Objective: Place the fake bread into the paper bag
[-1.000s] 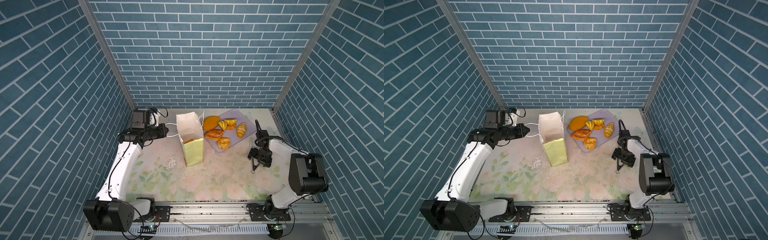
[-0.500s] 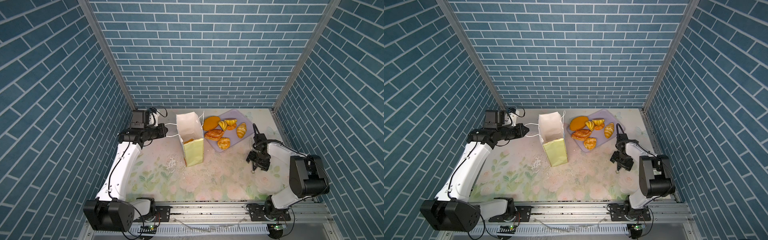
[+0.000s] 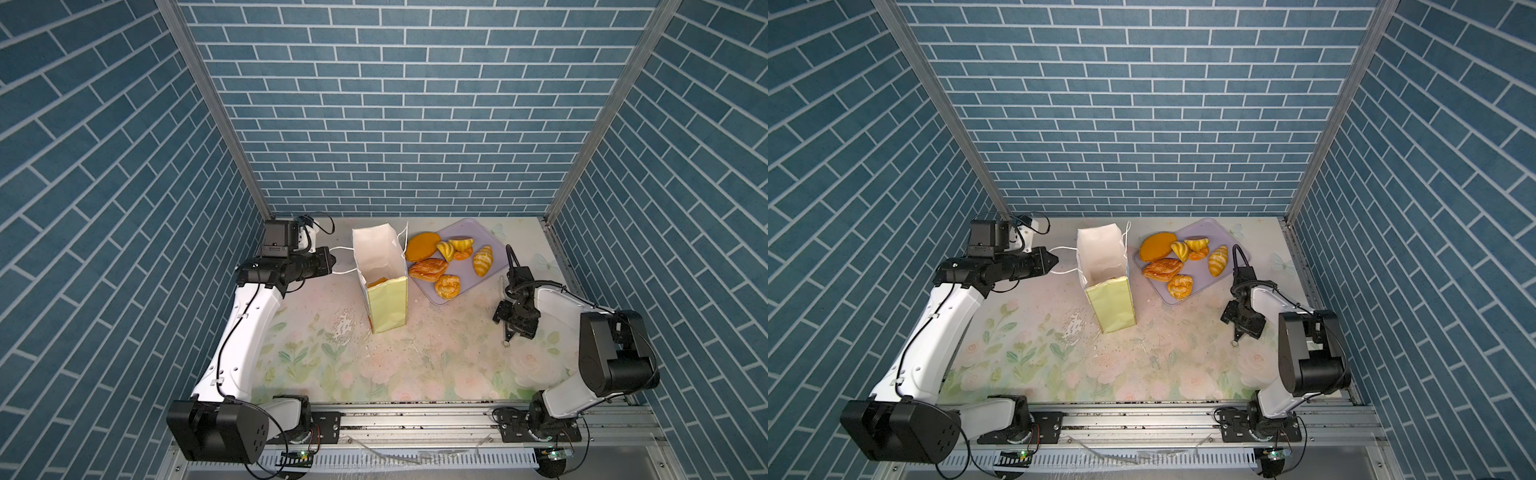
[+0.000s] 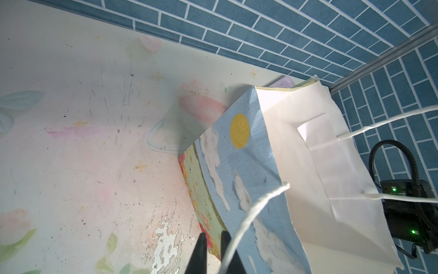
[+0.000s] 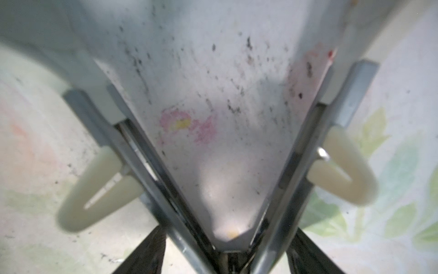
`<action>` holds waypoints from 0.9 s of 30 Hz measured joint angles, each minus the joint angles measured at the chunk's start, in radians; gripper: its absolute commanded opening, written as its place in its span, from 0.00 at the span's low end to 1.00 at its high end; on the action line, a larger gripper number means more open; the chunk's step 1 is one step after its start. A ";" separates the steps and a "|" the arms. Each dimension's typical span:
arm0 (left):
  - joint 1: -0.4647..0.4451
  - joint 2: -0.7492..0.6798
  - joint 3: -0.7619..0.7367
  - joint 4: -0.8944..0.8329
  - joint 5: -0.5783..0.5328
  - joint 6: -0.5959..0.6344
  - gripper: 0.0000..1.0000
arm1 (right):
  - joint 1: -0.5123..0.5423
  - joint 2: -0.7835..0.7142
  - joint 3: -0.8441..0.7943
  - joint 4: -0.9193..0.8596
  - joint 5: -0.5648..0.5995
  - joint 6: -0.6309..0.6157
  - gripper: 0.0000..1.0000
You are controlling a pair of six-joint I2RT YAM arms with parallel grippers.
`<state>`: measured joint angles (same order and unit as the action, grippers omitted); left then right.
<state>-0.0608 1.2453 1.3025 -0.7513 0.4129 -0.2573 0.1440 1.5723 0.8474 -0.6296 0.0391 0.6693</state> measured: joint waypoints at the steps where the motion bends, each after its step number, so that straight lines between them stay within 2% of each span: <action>1: 0.000 0.000 0.000 0.000 0.000 0.000 0.15 | 0.000 0.000 -0.001 0.005 0.002 -0.003 0.76; 7: 0.000 0.000 0.000 0.000 0.000 0.000 0.15 | 0.000 0.000 -0.003 0.024 0.010 -0.028 0.69; 12: 0.000 0.000 0.000 0.000 0.000 0.000 0.15 | 0.000 0.002 -0.001 0.028 0.010 -0.058 0.55; 20: 0.000 0.000 0.000 0.000 0.000 0.000 0.15 | -0.001 -0.004 0.004 0.009 0.018 -0.080 0.56; 27: 0.000 0.000 0.003 -0.003 0.000 0.000 0.15 | -0.001 -0.117 0.091 -0.135 0.074 -0.137 0.60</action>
<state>-0.0608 1.2453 1.3060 -0.7547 0.4126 -0.2573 0.1432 1.4555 0.9382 -0.7647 0.1131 0.5320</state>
